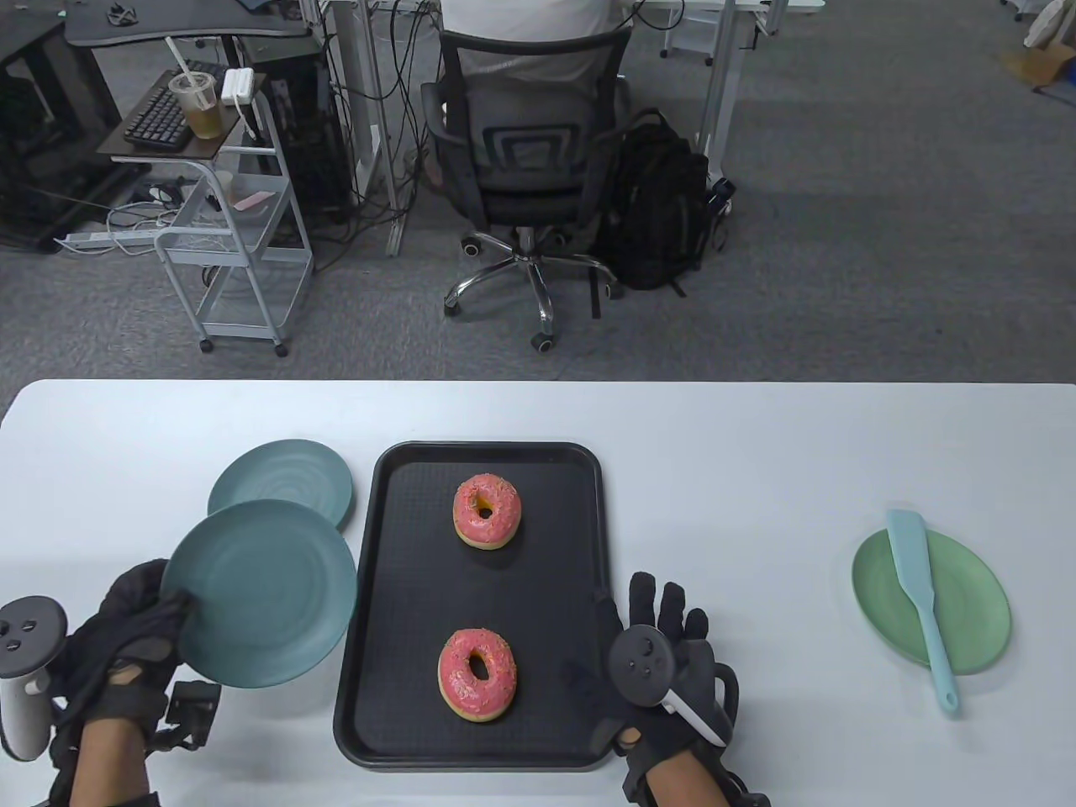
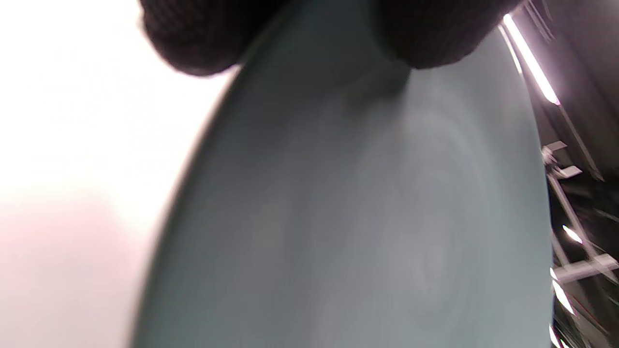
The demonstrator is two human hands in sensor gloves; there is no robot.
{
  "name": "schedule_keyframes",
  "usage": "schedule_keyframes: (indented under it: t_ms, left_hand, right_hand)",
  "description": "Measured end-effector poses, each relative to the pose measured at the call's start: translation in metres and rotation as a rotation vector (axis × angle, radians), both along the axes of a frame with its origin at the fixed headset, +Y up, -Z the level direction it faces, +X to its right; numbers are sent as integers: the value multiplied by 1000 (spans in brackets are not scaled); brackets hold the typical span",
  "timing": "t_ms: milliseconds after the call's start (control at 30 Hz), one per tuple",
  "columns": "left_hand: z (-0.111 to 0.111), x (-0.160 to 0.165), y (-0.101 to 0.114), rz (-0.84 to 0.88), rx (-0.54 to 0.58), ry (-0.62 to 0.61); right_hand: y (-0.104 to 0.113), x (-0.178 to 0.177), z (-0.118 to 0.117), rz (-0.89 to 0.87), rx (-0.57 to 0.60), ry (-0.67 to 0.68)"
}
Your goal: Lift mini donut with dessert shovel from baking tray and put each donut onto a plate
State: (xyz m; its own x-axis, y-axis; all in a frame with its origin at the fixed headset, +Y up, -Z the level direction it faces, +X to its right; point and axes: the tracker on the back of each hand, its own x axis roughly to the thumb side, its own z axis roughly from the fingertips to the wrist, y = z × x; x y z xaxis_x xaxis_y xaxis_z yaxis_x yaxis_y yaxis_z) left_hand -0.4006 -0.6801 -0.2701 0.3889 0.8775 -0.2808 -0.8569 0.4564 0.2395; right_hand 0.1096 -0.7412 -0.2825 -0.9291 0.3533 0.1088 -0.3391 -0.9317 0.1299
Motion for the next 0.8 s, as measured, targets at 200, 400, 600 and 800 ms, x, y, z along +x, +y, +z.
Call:
schedule_keyframes:
  t_ms: [200,400,600,800]
  left_hand:
    - [-8,62,2,33,5,-245]
    - [-11,125,-11,-42,-48,-437]
    - [-9,147,-19,-111,-84,-500]
    - [-11,144,-22,-100,-95,-494]
  right_hand:
    - [0,1,0,-2,-7,-8]
    - [0,3,1,0,-21,-16]
    - [0,4,0,-6,-19,-20]
    - [1,4,1,-5,-19,-19]
